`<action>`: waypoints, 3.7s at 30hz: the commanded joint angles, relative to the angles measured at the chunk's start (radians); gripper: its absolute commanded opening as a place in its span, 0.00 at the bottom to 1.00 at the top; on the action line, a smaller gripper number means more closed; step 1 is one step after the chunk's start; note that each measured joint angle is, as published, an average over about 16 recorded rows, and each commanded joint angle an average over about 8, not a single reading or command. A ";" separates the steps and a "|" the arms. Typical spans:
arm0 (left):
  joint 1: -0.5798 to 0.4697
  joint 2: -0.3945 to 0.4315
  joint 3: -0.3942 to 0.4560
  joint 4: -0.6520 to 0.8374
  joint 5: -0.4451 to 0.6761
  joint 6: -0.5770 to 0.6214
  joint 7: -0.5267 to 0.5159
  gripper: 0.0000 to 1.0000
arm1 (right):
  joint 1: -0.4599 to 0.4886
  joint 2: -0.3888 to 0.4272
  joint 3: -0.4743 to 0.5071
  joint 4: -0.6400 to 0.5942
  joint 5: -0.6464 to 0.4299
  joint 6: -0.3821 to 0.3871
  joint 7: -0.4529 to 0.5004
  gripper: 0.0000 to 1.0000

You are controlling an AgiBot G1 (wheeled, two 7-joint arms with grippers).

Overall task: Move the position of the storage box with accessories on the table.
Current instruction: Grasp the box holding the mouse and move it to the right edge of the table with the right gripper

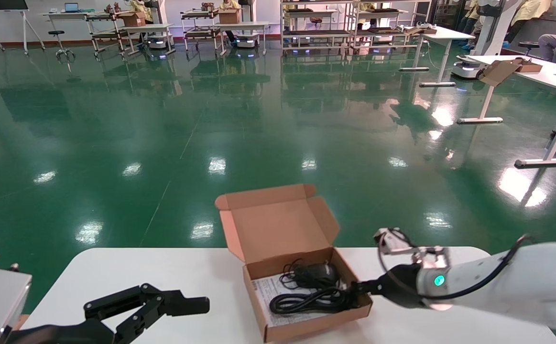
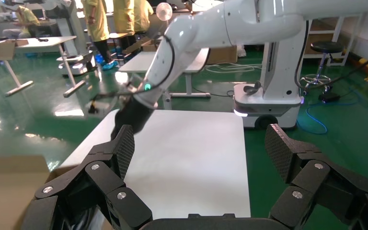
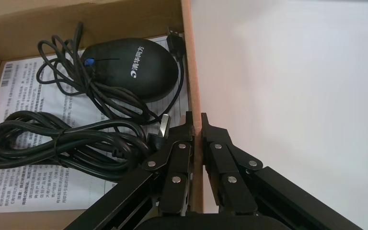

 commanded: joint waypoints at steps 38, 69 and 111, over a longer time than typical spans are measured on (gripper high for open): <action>0.000 0.000 0.000 0.000 0.000 0.000 0.000 1.00 | 0.259 0.418 0.024 -0.166 0.005 -0.146 -0.302 0.00; 0.000 0.000 0.000 0.000 0.000 0.000 0.000 1.00 | -0.012 0.465 0.097 -0.199 0.109 -0.013 -0.473 0.00; 0.000 0.000 0.001 0.000 0.000 0.000 0.000 1.00 | -0.219 0.347 0.288 -0.182 0.380 0.312 -0.761 0.00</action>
